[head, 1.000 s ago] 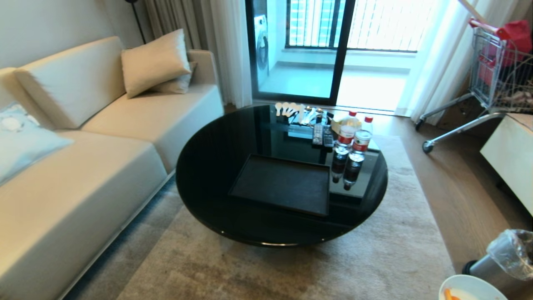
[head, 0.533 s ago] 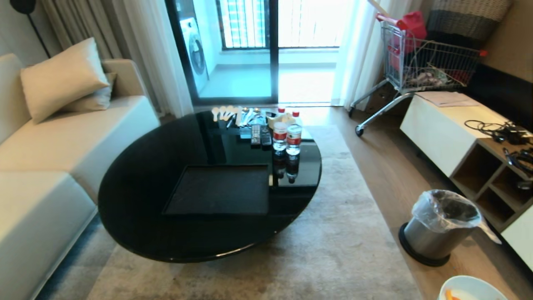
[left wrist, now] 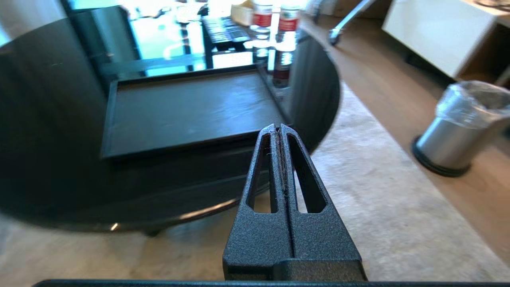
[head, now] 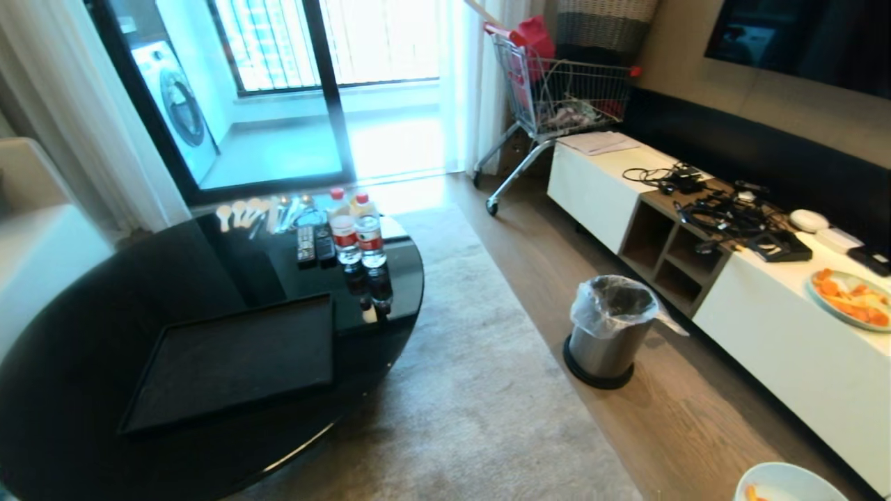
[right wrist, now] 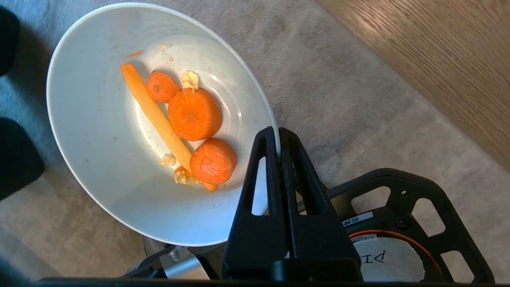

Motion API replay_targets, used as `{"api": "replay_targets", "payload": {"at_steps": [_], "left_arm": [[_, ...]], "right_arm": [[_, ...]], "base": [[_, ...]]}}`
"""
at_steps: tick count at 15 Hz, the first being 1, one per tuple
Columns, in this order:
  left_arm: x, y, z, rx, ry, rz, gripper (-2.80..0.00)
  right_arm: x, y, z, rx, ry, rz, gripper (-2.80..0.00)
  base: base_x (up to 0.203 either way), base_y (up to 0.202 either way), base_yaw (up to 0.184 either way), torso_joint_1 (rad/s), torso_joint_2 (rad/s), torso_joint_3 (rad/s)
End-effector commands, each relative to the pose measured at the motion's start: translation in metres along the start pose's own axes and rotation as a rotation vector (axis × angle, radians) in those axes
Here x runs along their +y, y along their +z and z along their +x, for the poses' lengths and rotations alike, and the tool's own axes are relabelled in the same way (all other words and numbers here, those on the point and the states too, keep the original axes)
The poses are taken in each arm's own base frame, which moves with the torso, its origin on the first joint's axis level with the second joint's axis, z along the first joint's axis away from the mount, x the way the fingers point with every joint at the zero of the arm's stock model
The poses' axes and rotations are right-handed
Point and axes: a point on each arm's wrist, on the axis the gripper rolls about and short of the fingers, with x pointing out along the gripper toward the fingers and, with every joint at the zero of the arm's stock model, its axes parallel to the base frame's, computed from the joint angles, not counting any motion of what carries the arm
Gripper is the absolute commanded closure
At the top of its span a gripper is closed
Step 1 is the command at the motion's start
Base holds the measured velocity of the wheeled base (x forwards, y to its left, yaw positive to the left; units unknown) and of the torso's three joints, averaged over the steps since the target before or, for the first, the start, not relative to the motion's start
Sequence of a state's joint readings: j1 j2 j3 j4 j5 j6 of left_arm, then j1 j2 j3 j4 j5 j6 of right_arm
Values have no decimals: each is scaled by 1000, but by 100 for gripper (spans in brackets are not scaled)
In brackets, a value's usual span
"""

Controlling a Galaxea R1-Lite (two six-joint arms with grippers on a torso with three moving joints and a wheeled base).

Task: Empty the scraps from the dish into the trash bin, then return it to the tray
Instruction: Move the bowl over the trash can

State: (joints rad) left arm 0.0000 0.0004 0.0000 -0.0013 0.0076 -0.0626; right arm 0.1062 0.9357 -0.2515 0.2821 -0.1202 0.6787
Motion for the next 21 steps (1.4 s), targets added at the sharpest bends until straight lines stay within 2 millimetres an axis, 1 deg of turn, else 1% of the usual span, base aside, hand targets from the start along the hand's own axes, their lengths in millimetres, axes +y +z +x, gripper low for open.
{"api": "replay_targets", "payload": {"at_steps": [1, 11, 21], "left_arm": [[0, 0, 0, -1, 0, 0, 0], [0, 0, 0, -1, 0, 0, 0], [0, 0, 0, -1, 0, 0, 0]], "right_arm": [[0, 0, 0, 1, -2, 4, 0], [-2, -3, 1, 1, -10, 7, 0], [0, 0, 0, -12, -1, 7, 0]], "base": [[0, 11, -168, 2, 3, 2], [-1, 10, -159, 4, 1, 2], [0, 0, -6, 0, 0, 0]]}}
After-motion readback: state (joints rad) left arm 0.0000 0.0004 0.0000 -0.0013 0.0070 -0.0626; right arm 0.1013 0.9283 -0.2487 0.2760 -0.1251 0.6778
